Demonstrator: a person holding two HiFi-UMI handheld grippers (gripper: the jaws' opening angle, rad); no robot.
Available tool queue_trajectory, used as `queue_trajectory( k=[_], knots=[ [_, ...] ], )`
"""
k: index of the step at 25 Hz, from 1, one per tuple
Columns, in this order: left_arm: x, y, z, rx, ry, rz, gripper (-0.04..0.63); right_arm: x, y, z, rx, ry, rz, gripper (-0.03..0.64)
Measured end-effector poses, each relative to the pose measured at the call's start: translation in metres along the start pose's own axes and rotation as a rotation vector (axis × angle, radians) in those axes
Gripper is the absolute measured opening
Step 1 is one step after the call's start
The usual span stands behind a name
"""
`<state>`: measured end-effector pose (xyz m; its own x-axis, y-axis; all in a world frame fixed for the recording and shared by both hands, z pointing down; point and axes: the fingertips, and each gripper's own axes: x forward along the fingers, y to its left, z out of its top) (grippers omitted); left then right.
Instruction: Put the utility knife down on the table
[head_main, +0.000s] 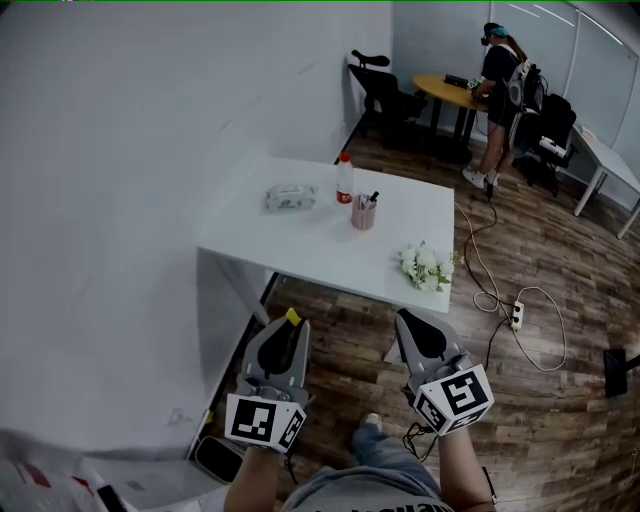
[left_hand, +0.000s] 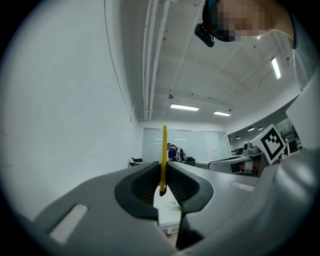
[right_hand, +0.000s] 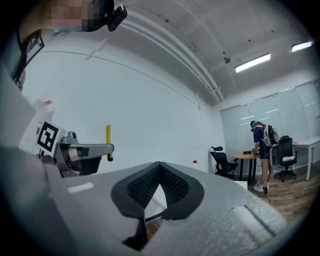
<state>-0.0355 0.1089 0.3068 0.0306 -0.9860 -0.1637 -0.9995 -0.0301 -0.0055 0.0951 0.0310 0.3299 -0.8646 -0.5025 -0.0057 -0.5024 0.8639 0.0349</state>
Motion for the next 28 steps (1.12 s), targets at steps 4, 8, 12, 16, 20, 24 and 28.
queue_trajectory(
  k=[4,8,12,16,20,24,28],
  knots=[
    [0.031,0.002,-0.003,0.004,0.004,0.005,0.067,0.019,-0.024,0.000,0.010,-0.005,0.017,0.002],
    [0.060,0.001,-0.007,-0.002,0.007,0.012,0.067,0.034,-0.051,-0.002,0.031,-0.005,0.024,0.002],
    [0.087,-0.001,-0.010,0.007,0.015,0.015,0.067,0.047,-0.073,-0.004,0.036,-0.008,0.043,0.002],
    [0.107,-0.007,-0.012,0.020,0.010,0.026,0.067,0.054,-0.088,-0.008,0.044,-0.012,0.069,0.002],
    [0.122,-0.013,-0.017,0.025,0.020,0.024,0.067,0.061,-0.098,-0.011,0.037,-0.009,0.091,0.002],
    [0.131,-0.016,-0.021,0.034,0.037,0.015,0.067,0.068,-0.103,-0.011,0.045,-0.010,0.102,0.002],
    [0.144,-0.009,-0.025,0.038,0.038,0.005,0.067,0.081,-0.110,-0.014,0.056,-0.014,0.100,0.002]
  ],
)
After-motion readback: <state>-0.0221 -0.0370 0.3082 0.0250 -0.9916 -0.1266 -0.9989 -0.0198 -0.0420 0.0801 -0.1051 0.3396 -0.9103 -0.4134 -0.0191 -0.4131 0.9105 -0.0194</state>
